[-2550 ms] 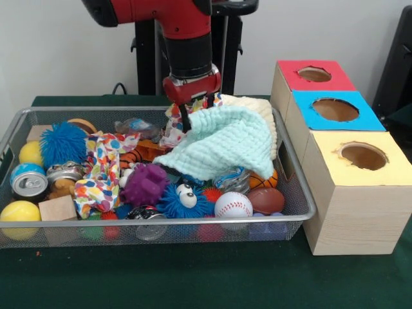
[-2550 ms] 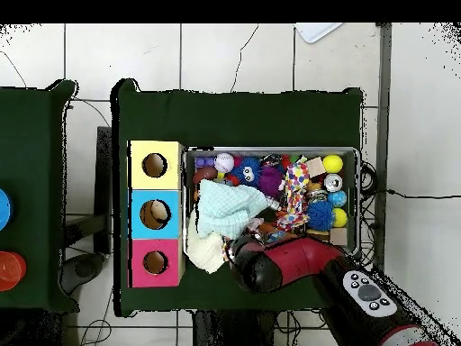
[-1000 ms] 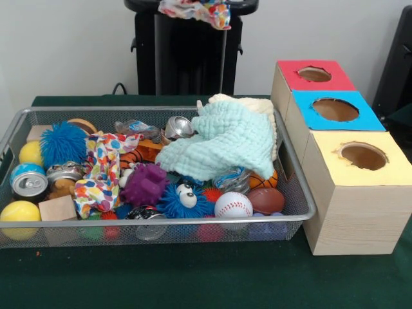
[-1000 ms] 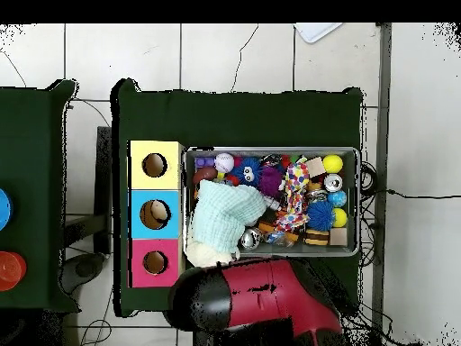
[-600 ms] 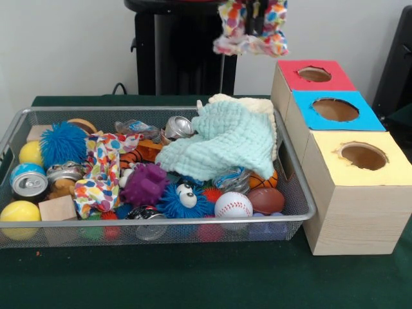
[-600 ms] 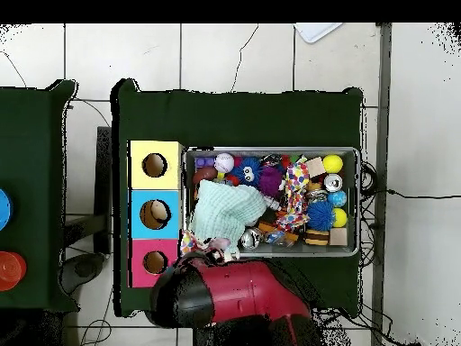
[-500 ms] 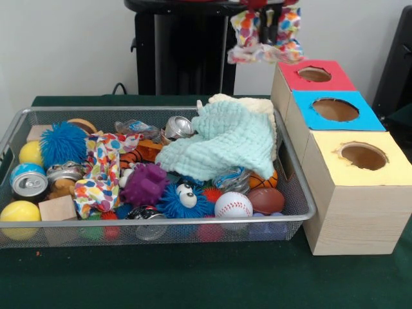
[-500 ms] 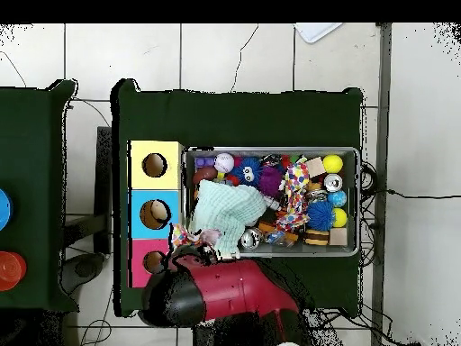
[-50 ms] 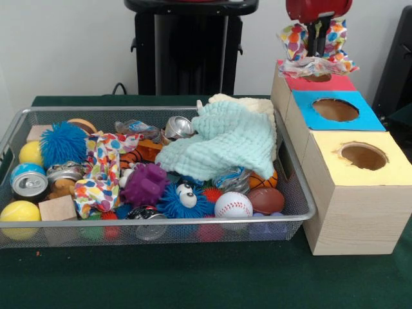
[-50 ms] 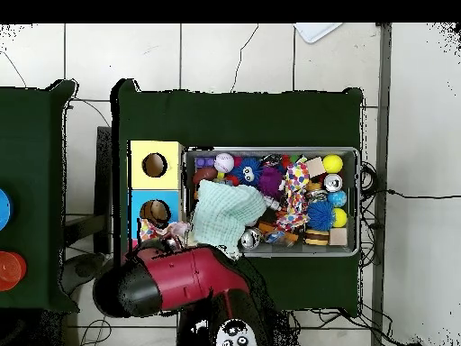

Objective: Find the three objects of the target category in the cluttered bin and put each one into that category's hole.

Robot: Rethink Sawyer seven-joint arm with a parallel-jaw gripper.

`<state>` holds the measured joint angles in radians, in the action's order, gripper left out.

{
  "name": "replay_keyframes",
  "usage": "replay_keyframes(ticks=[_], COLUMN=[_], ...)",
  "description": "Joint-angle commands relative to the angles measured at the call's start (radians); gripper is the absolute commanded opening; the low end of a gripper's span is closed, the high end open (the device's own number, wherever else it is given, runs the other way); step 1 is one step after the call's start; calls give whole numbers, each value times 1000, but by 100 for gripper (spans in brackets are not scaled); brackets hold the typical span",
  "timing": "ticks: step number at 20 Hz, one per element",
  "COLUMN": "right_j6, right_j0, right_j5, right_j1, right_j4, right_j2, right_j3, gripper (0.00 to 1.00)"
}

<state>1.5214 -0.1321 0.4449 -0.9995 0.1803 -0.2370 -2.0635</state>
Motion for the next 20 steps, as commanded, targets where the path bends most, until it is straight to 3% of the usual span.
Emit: replay_keyframes(ticks=[1, 7, 9, 20], right_j6=[250, 296, 297, 311], right_j0=[10, 79, 96, 166], right_j5=[93, 17, 36, 59], right_j1=[47, 116, 153, 232], right_j4=[-64, -73, -81, -135], right_j2=[68, 131, 147, 243], right_j3=[135, 210, 266, 404], gripper=[0, 0, 0, 0])
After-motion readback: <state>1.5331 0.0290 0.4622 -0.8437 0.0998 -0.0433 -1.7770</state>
